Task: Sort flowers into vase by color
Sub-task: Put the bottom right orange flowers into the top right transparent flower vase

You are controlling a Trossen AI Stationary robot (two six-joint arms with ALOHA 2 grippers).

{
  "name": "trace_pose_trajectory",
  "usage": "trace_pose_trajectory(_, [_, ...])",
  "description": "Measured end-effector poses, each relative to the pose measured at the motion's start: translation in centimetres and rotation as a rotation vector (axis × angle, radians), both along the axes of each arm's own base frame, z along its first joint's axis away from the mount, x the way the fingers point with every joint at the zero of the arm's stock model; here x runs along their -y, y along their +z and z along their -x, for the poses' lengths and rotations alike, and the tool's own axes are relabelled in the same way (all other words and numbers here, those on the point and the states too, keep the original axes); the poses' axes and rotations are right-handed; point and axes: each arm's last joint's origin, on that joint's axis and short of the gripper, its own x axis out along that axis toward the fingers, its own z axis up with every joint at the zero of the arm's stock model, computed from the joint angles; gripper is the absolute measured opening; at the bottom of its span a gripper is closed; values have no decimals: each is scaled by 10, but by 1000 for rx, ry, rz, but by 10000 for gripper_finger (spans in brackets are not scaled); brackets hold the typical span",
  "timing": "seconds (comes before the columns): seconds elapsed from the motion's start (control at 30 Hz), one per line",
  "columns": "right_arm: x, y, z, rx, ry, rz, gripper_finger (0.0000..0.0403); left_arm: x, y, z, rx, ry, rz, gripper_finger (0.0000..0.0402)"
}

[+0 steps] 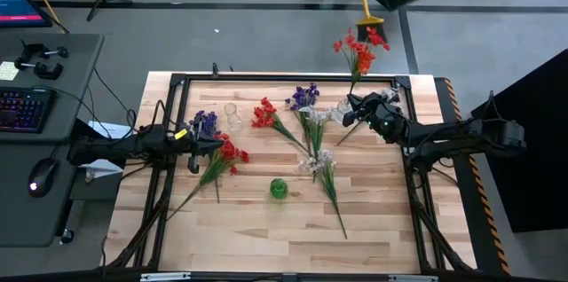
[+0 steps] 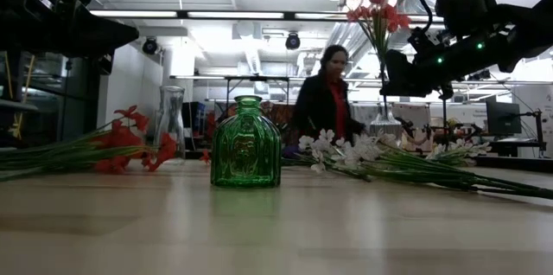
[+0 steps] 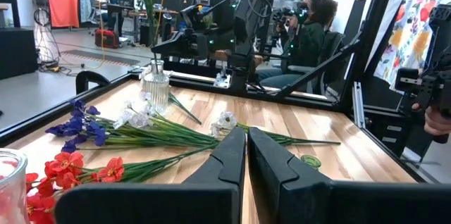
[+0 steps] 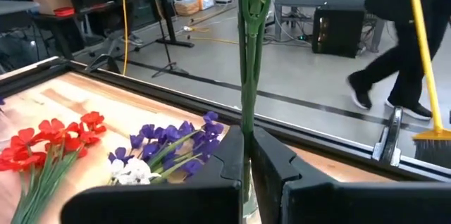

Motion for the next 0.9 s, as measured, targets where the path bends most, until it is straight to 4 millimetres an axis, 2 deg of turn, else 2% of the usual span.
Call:
trace_pose_trajectory(0.77, [-1,-7,1,-42,2,-52,1,0,0,0,0,0,0,5])
trace_pose_trajectory(0.9, [-1,-7,1,-42,6,-53,18,0,0,0,0,0,0,5])
